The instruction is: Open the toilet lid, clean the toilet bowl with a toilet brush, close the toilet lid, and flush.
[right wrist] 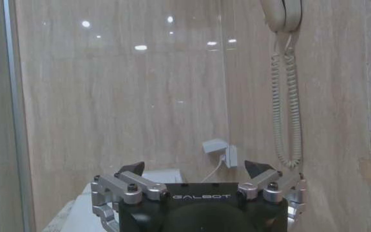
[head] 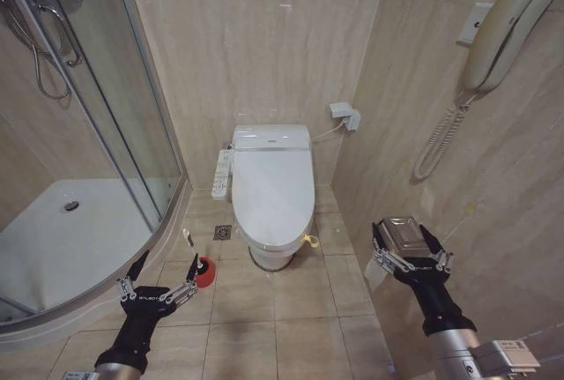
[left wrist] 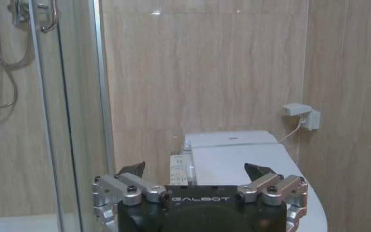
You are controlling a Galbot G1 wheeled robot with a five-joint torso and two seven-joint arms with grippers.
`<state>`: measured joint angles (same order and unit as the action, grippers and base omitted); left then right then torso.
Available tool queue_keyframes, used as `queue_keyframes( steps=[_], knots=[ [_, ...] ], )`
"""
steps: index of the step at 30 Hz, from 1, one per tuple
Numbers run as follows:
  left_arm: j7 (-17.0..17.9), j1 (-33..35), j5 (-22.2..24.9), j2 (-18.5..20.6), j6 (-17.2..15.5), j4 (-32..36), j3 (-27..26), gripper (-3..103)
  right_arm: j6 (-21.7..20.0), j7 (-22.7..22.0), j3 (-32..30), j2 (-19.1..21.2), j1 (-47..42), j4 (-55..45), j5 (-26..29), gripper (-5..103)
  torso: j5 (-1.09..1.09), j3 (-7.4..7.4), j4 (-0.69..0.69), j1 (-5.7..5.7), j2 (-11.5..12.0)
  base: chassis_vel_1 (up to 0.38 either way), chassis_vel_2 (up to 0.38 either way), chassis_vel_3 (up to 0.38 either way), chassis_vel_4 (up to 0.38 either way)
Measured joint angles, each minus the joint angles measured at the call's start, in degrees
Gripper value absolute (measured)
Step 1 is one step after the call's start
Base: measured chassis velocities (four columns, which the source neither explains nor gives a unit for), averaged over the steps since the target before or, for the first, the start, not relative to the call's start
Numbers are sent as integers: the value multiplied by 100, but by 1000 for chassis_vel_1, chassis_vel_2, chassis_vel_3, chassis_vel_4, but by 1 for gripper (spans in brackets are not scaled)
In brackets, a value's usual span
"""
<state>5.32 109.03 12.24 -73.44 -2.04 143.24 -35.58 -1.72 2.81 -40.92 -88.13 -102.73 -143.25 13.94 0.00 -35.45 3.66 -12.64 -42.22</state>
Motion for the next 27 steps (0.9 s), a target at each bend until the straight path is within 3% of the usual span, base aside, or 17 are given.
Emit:
queue_keyframes(
  steps=[27],
  knots=[
    [2, -1, 6, 1, 0, -1, 0, 100, 0, 0, 0, 0, 0, 0, 0, 100, 0, 0, 0, 0, 0, 0, 0, 0, 0]
  ],
)
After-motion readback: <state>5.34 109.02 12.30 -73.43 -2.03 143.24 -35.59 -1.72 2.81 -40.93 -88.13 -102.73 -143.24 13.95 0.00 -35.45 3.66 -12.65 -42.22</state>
